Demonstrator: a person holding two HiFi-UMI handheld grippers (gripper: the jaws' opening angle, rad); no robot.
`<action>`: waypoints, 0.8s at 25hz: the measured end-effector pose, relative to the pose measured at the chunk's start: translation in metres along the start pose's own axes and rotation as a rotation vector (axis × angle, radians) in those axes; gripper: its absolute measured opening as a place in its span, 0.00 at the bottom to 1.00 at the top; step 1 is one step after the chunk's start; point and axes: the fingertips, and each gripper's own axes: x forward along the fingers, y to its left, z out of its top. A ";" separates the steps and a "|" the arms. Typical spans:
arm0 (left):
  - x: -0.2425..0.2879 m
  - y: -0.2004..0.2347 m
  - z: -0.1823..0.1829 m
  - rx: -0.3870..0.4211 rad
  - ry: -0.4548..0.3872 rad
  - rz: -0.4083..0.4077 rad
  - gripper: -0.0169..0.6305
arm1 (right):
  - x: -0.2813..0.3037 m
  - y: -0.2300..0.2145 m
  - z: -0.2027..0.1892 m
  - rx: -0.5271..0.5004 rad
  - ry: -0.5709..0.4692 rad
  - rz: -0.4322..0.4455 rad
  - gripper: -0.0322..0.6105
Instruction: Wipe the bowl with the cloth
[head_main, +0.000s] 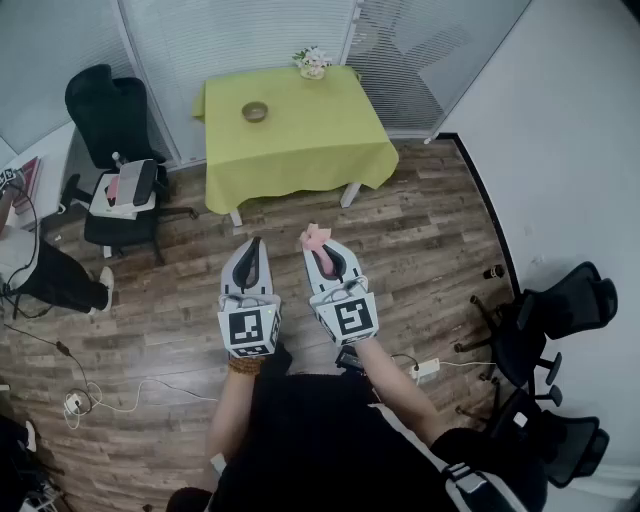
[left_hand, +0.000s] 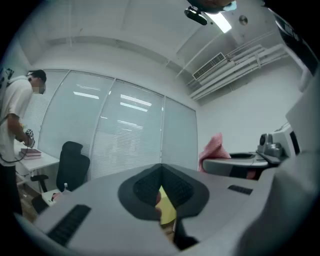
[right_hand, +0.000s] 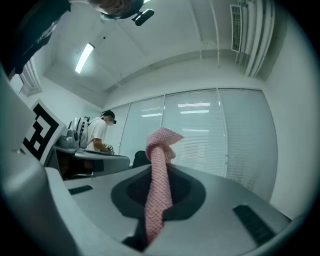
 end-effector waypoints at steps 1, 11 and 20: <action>0.010 0.010 0.001 -0.002 0.002 -0.003 0.03 | 0.014 0.000 0.000 0.011 -0.006 0.005 0.06; 0.114 0.085 -0.016 -0.011 0.057 -0.043 0.03 | 0.131 -0.029 -0.014 0.039 0.020 -0.008 0.07; 0.220 0.089 -0.049 0.025 0.130 -0.067 0.03 | 0.201 -0.127 -0.054 0.059 0.034 -0.086 0.07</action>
